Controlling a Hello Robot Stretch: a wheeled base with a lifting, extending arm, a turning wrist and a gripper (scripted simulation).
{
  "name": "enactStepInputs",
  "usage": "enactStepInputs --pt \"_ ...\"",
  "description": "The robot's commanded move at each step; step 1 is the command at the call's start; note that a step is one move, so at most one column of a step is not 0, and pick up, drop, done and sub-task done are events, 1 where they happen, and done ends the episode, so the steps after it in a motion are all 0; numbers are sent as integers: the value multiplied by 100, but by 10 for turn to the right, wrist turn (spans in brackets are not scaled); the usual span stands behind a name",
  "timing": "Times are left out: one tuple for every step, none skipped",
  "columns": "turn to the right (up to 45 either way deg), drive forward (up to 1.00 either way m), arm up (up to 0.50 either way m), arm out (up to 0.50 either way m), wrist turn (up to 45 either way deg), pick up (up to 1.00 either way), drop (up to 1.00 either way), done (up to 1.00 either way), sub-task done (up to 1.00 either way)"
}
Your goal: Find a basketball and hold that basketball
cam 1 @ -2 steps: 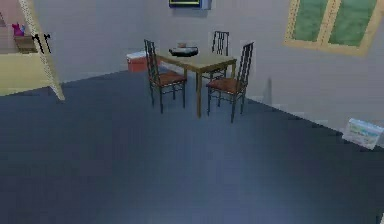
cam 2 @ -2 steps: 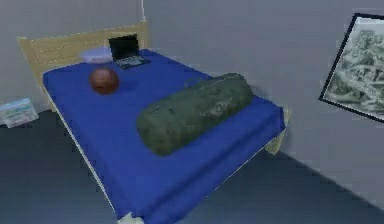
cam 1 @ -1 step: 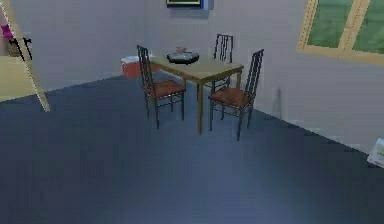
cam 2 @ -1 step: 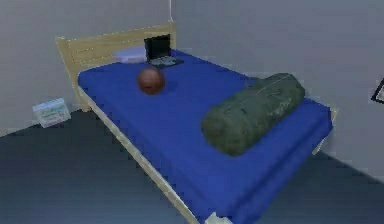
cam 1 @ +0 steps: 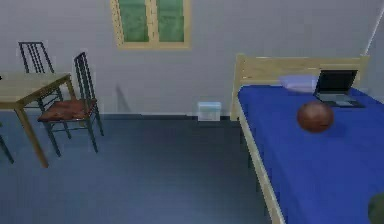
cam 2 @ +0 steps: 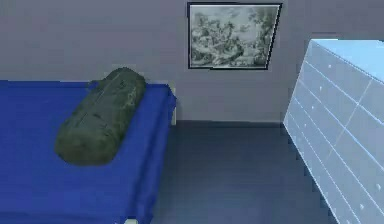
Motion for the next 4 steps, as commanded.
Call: enactStepInputs --pt "0 100 0 0 0 0 0 0 0" --pt "-180 0 0 0 0 0 0 0 0" --pt "450 0 0 0 0 0 0 0 0" --pt "450 0 0 0 0 0 0 0 0"
